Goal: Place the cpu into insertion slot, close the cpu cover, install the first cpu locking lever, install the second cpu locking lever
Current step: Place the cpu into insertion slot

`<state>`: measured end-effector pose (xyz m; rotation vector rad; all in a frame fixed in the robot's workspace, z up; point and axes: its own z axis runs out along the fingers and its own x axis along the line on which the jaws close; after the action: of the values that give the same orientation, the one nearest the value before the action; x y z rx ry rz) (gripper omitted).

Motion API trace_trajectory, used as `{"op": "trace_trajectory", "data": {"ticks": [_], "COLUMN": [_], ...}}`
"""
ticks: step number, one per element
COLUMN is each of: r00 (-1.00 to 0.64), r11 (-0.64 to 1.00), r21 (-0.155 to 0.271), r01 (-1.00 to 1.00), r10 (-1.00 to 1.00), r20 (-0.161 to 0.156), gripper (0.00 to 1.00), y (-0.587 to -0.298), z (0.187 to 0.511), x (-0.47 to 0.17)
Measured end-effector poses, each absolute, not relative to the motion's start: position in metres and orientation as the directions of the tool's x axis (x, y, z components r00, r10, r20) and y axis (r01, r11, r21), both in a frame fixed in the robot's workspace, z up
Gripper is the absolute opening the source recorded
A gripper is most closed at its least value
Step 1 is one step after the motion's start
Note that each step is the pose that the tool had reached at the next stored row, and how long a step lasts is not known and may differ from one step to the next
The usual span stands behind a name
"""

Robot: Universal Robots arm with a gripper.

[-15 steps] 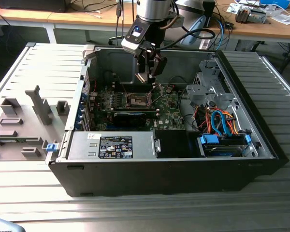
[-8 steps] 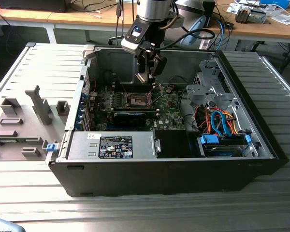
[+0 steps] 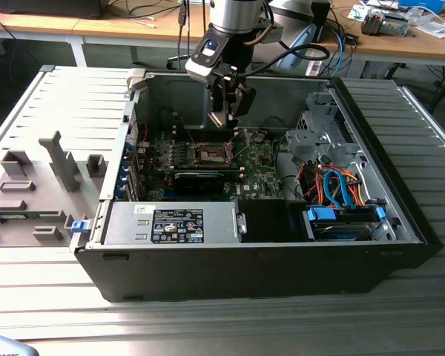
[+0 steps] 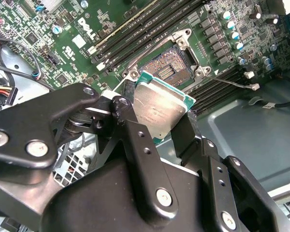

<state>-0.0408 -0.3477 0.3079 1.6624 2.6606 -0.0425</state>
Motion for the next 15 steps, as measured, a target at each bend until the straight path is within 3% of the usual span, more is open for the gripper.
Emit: {"op": "trace_trajectory", "data": {"ticks": [15], "r00": [-0.421], "r11": [0.421], "r21": [-0.021], "r01": [0.907], "r10": [0.907], "r20": [-0.018], "gripper": [0.55], "y": [-0.3477], "z": [0.3078], "x": [-0.0408]}}
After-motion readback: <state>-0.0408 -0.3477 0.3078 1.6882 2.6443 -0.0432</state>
